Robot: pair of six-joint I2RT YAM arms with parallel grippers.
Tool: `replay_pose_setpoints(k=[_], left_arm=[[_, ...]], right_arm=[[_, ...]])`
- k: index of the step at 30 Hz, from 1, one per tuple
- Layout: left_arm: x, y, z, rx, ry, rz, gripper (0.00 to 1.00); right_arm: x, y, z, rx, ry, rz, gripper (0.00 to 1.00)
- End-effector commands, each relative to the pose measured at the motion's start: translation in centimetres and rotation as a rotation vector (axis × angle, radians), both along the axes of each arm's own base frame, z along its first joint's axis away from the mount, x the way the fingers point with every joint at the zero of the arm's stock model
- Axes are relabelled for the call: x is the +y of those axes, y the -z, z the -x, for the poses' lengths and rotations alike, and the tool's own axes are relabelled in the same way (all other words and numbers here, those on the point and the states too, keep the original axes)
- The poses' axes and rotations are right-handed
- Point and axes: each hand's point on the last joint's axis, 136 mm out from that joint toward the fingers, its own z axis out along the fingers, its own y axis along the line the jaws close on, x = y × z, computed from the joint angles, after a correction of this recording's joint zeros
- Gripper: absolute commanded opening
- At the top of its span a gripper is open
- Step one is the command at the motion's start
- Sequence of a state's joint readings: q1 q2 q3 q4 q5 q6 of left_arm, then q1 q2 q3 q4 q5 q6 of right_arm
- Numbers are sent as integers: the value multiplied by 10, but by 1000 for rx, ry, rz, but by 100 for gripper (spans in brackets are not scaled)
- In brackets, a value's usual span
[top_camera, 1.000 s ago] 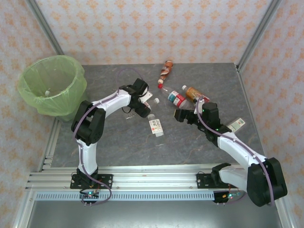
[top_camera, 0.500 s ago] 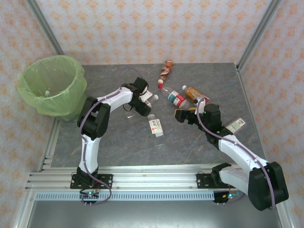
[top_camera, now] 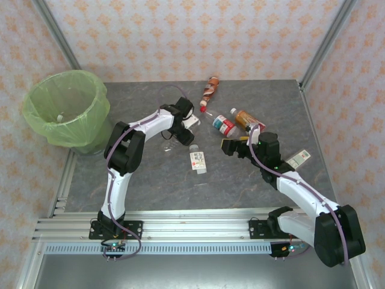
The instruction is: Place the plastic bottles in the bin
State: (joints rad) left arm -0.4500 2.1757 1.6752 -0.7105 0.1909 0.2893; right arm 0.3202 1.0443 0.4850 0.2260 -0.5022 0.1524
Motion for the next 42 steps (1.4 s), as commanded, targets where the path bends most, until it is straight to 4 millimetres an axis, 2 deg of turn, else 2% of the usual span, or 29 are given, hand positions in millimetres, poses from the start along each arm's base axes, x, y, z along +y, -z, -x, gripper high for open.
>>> replay_pose_setpoints(k=[1,7,13,25,31,32,33,38,42], left_arm=[[5,-8,2,1,-3,-27,64],[0,-22,6,6,-19,42,63],[3,-32,3,-10,-86,61,60],[28,-64,-9,-108,-254,128,59],[33,-82,-8,-153,-291,165,59],[33,-80,-7,-148,-295,167,59],[34,-91,-6,-169,-297,183,59],[39,-110,-5,-203,-337,218,59],[47,-139,-5,-248,-375,258,59]], right_arm=[[2,-6,-1,-39,-9,-4,99],[1,-4,-2,-29,3,-2,99],[4,-3,-2,-13,-7,-15,99],[21,-1,2,-5,-81,-35,99],[50,6,11,-34,-180,46,99],[56,7,11,-36,-196,55,99],[61,7,12,-39,-213,62,99],[88,12,14,-59,-302,120,99],[99,11,8,-85,-310,146,99]])
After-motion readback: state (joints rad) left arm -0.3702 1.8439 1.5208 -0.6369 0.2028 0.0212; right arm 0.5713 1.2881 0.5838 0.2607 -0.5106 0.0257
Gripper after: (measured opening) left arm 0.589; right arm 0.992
